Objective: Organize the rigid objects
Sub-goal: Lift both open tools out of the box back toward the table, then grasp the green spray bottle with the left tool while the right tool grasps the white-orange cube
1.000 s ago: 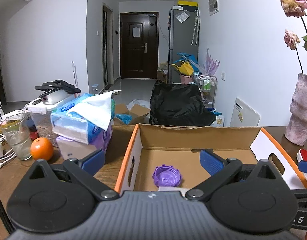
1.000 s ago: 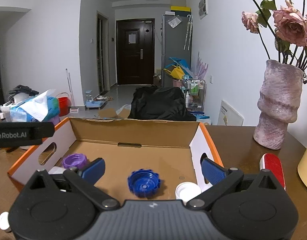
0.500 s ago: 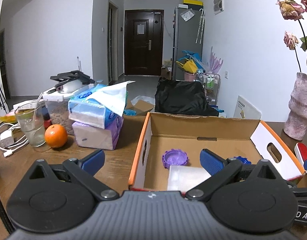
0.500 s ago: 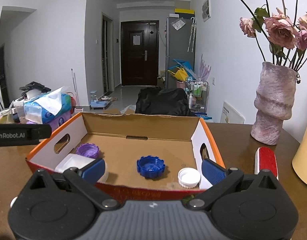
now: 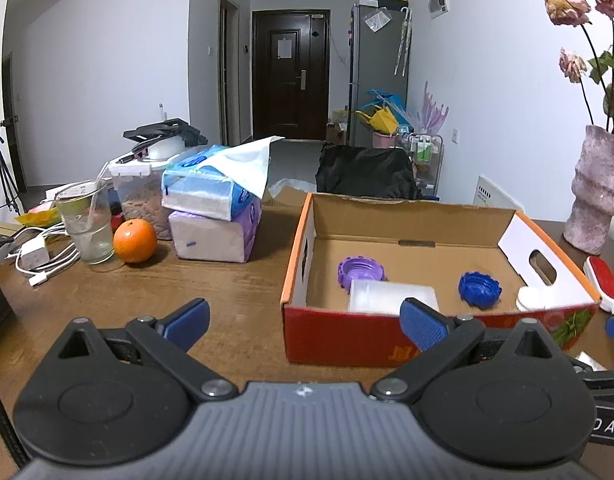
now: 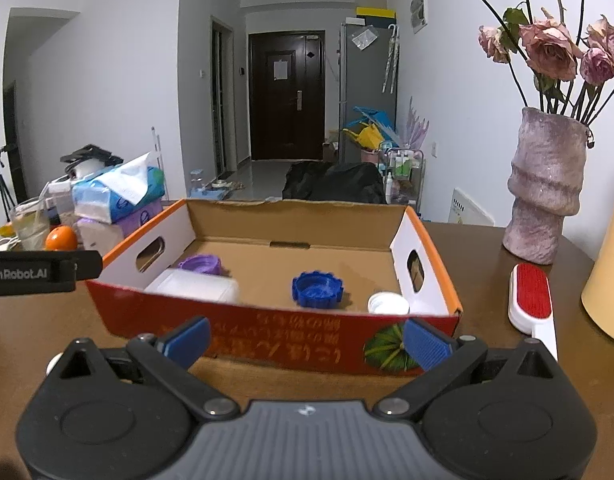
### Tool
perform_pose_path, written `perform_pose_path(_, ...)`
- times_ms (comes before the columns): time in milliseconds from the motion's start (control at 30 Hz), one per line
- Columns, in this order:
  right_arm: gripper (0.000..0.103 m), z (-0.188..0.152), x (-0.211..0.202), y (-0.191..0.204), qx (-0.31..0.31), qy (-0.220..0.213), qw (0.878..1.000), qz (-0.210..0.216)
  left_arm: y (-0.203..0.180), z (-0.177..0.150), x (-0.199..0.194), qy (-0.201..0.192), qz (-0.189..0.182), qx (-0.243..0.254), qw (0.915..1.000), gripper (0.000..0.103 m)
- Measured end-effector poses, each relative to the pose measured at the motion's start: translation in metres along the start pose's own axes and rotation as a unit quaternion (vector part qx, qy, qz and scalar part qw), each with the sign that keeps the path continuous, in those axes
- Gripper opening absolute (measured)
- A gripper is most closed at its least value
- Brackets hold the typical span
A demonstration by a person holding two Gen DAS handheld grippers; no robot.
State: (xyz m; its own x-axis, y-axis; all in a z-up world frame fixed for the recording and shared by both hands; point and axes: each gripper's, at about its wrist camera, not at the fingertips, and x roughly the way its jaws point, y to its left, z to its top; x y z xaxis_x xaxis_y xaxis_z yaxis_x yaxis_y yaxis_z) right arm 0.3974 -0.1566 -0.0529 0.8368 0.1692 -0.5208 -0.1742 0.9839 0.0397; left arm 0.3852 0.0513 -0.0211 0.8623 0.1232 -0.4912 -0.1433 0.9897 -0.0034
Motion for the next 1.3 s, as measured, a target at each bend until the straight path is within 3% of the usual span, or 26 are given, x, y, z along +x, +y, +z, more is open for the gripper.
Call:
perform_pose_path(800,0.101,-0.049,-0.044,0.031,-0.033,0.032,0.999,0.023,0.021,-0.054,-0.044,0.032,0.003,0.014,0.9994,0.103)
perform_pose_path(1200,0.083,-0.071,-0.034,0.044,-0.046,0.067,0.997,0.02,0.032,-0.064,-0.05,0.041,-0.001,0.003,0.9991,0.103)
perform_pose_path(1300,0.071,-0.074,-0.031,0.046,-0.049,0.071,0.996,0.024,0.031,-0.064,-0.05,0.042,-0.003,0.004,0.9991,0.103)
